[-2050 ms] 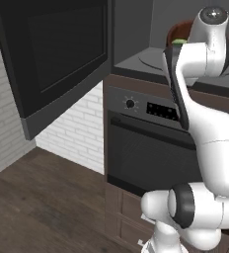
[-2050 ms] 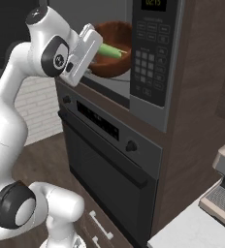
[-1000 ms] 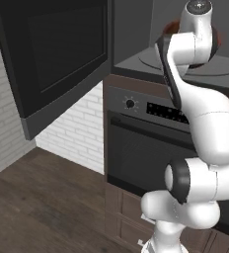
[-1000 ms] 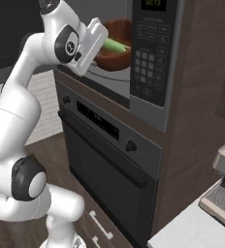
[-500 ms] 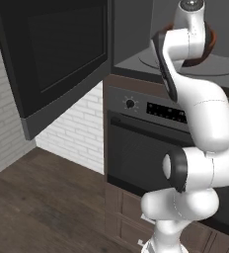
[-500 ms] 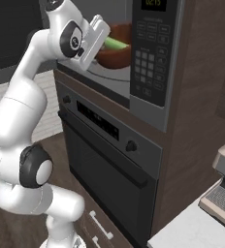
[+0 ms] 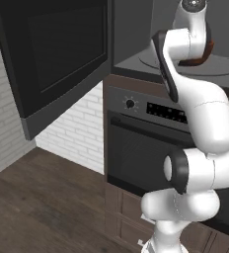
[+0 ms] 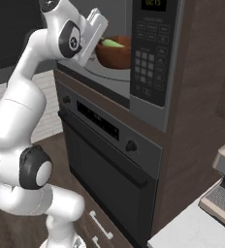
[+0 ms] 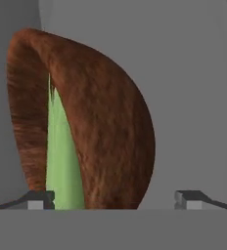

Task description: Pick the corn from the sink and place it in the bowl. Then pick the bowl and place it in the microwave. Then close the microwave door and press the start button.

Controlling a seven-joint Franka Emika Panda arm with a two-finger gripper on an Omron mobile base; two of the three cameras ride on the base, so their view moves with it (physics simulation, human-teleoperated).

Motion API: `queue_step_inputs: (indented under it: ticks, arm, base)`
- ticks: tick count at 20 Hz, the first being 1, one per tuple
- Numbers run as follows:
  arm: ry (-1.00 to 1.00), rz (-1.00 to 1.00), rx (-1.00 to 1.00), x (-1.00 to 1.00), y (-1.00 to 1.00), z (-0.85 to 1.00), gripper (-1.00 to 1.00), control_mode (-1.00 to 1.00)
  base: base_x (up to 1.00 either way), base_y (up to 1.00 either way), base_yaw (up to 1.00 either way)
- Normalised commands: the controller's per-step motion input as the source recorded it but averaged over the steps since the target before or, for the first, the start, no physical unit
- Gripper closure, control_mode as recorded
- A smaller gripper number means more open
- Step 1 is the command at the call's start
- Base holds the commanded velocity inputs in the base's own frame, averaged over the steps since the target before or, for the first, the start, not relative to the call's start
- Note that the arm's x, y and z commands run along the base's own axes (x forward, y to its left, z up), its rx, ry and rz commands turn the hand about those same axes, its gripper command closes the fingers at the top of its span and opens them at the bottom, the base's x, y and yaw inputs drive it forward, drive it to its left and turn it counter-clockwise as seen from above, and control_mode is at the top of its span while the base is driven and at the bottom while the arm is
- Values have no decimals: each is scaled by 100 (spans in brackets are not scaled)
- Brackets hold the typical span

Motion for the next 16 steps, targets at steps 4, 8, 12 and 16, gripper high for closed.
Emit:
queue_step_inputs:
  ticks: [4, 8, 12, 16]
  arm:
    - [-66, 0, 0, -3, 16, -27, -100, -100]
    - [-45, 1, 0, -44, 13, -8, -100, -100]
    - [0, 2, 0, -100, 0, 56, -100, -100]
    - [-1, 0, -5, -100, 9, 54, -100, -100]
  base:
    - [0, 0, 0]
    - [0, 0, 0]
    - [0, 0, 0]
    - [0, 0, 0]
